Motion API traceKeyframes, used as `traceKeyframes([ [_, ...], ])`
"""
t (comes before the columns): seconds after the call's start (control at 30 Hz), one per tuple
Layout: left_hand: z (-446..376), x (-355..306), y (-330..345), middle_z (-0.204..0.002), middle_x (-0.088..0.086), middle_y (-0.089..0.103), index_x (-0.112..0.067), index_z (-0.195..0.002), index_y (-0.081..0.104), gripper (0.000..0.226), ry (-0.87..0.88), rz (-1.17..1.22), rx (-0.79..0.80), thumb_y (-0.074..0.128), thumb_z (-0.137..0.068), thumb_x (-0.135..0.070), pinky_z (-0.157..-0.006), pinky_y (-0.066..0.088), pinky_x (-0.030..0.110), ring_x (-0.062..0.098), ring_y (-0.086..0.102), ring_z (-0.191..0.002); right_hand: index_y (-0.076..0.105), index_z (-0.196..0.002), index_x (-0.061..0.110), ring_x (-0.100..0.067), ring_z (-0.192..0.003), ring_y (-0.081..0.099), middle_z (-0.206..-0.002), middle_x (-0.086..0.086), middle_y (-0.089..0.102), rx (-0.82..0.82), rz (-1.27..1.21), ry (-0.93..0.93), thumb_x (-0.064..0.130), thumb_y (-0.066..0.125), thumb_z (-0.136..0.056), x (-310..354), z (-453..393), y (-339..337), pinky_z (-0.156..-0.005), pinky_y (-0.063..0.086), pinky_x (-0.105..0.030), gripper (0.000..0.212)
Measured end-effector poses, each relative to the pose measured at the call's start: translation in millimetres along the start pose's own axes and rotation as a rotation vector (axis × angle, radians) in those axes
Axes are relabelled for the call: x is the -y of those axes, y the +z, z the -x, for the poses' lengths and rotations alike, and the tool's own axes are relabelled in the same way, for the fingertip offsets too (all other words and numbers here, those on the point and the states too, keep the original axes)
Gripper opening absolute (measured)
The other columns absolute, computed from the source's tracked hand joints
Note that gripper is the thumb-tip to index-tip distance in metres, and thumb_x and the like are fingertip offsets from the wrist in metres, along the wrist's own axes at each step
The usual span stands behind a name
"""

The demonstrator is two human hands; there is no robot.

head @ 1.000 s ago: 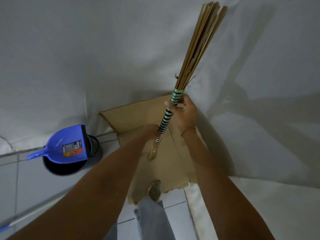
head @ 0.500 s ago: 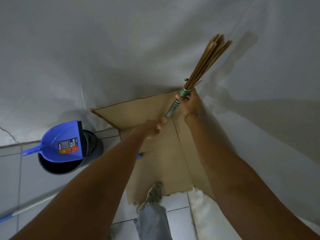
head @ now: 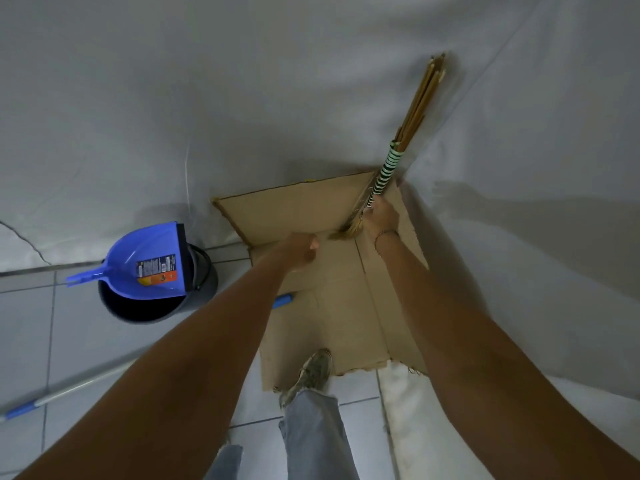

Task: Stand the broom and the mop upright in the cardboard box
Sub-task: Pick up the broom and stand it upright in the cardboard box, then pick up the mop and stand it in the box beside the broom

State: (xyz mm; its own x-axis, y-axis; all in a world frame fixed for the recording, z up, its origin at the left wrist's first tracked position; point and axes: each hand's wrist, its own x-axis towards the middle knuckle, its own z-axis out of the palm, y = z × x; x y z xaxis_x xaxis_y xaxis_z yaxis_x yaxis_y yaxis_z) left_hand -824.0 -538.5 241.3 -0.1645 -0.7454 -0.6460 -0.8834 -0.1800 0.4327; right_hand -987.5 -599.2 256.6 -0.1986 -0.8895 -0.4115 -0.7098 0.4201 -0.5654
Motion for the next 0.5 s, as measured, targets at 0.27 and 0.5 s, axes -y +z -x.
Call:
traceKeyframes([
  [0.27,93.8,32.7,-23.6,-0.138,0.014,0.052,-0.007,-0.132,0.048,0.038,0.142,-0.122,-0.063,0.044,-0.095,-0.016,-0.107,0.040,0.040,0.029,0.047,-0.127,0.066,-0.088,0.001,-0.035,-0.102,0.061,-0.097,-0.025,0.065,0.116,0.175,-0.097,0.005,0.045,-0.089,21.8,141.8,29.0,-0.079,0.044,-0.030,0.022],
  [0.5,233.3,126.7,6.4,-0.126,0.013,0.061,-0.006,-0.117,0.060,0.032,0.213,-0.236,0.016,0.042,-0.094,-0.018,-0.102,0.044,0.041,0.029,0.054,-0.120,0.062,-0.113,0.002,-0.035,-0.111,0.058,-0.120,-0.020,0.063,0.112,0.183,0.042,0.018,0.043,-0.093,29.5,321.4,91.9,-0.083,0.046,-0.031,0.031],
])
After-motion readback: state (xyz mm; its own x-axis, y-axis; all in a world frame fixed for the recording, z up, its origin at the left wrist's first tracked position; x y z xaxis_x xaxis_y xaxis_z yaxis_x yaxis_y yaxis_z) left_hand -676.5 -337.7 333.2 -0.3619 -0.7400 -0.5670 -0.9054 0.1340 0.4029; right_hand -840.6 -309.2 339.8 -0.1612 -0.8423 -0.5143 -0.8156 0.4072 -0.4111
